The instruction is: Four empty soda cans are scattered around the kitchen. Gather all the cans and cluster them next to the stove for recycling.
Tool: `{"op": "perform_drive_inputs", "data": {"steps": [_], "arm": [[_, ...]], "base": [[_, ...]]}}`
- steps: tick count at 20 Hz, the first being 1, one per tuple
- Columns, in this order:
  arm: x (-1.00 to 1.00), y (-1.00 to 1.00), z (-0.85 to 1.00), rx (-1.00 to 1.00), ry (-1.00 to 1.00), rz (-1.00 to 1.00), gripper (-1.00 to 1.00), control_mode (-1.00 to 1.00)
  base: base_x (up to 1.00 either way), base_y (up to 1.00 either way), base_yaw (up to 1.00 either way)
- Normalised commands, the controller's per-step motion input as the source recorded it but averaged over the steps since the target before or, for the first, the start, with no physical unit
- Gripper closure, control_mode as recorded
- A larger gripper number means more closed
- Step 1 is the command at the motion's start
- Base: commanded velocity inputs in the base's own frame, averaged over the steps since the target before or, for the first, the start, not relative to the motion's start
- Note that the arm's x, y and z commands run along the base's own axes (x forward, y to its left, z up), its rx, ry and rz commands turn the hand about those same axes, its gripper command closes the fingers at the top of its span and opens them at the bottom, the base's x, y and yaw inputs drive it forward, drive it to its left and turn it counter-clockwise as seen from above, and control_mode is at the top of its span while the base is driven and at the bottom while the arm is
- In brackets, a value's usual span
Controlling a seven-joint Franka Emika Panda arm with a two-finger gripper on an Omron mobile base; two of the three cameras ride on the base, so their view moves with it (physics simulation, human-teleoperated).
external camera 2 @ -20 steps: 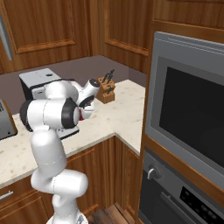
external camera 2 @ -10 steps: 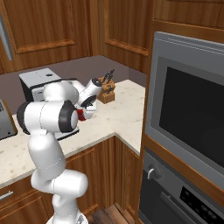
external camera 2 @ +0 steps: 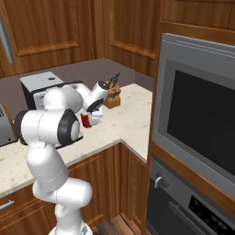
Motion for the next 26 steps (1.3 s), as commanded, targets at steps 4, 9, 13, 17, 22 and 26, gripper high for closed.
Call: {"op": "perform_drive_inputs", "data": {"steps": [4,9,13,17,22,26], "arm": [[-0.20,-0.14,0.15,0.00,0.03,-0.02,1.00,-1.00],[-0.23,-0.08,0.09,0.00,0.02,-0.01,1.00,-1.00],[-0.25,-0.03,0.08,0.00,0.01,0.00,1.00,-1.00],[-0.29,-0.03,0.07,-0.01,0.00,0.00,1.00,-1.00],[-0.27,-0.08,0.12,-0.01,0.00,0.00,1.00,-1.00],[-0.27,-0.07,0.11,-0.01,0.00,0.00,1.00,-1.00]], "base": [[0.00,0.00,0.00],[0.00,0.00,0.00],[0.00,0.00,0.00],[0.00,0.00,0.00],[0.00,0.00,0.00],[0.00,0.00,0.00]]}}
